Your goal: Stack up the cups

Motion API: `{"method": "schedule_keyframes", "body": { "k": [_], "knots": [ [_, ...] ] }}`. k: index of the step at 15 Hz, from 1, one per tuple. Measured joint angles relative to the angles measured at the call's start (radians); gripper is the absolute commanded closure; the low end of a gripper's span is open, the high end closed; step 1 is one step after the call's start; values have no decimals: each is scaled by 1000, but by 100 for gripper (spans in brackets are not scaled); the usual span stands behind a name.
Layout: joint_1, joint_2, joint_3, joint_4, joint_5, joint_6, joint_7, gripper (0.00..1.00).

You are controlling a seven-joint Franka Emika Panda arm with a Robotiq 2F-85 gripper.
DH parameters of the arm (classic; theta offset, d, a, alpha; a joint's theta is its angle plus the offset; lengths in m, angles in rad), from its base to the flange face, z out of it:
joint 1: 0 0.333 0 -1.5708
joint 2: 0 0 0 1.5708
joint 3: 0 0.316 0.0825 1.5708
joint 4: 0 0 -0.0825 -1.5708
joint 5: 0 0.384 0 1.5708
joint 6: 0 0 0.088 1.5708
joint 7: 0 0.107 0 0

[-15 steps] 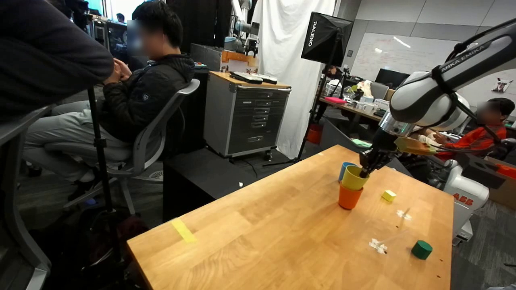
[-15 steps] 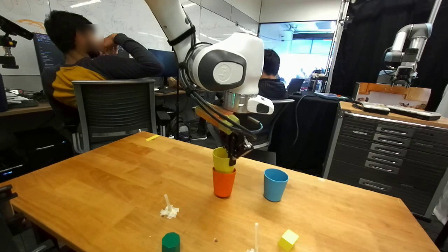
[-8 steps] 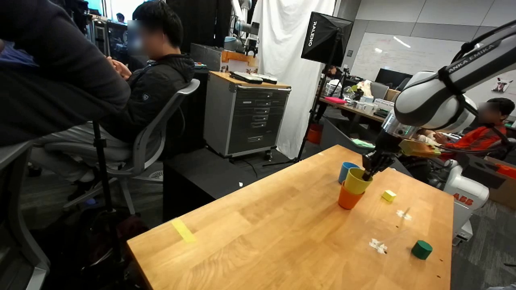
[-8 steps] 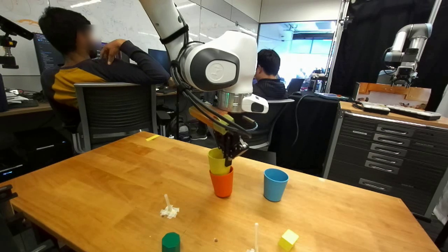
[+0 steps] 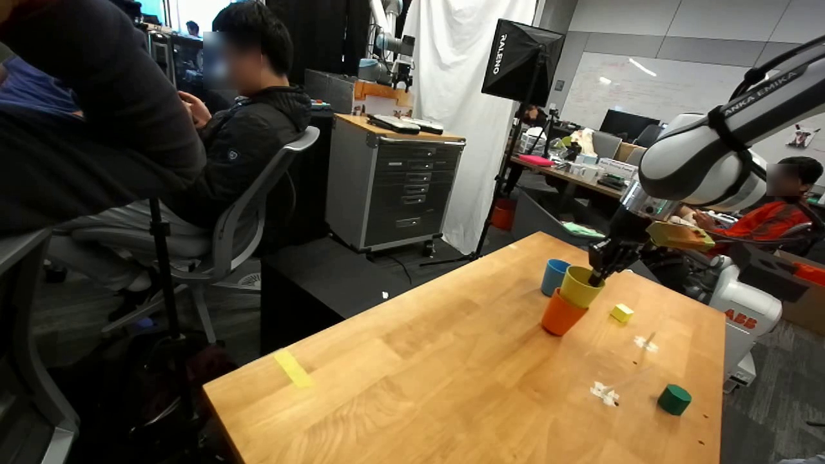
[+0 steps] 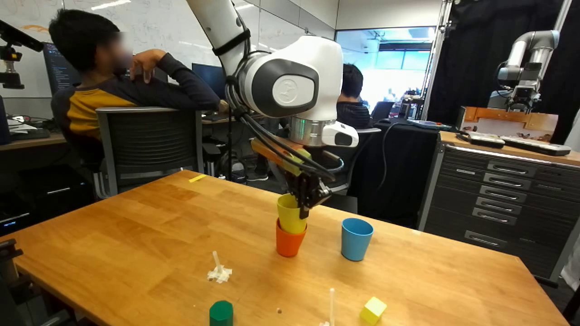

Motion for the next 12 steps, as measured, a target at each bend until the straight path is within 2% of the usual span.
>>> {"method": "schedule_keyframes", "body": {
  "k": [1, 3, 4, 5, 6, 7, 11, 12],
  "knots": [
    [-2, 0, -3, 1, 0, 0, 0, 65],
    [-7, 0, -5, 2, 0, 0, 0, 51],
    [-8, 0, -5, 4, 0, -1, 0, 57],
    [-9, 0, -5, 5, 0, -1, 0, 42],
    [-9, 0, -5, 6, 0, -1, 0, 32],
    [-9, 0, -5, 8, 0, -1, 0, 31],
    [-7, -3, 6, 13, 0, -2, 0, 2],
    [-7, -6, 8, 13, 0, -2, 0, 0]
  ]
}}
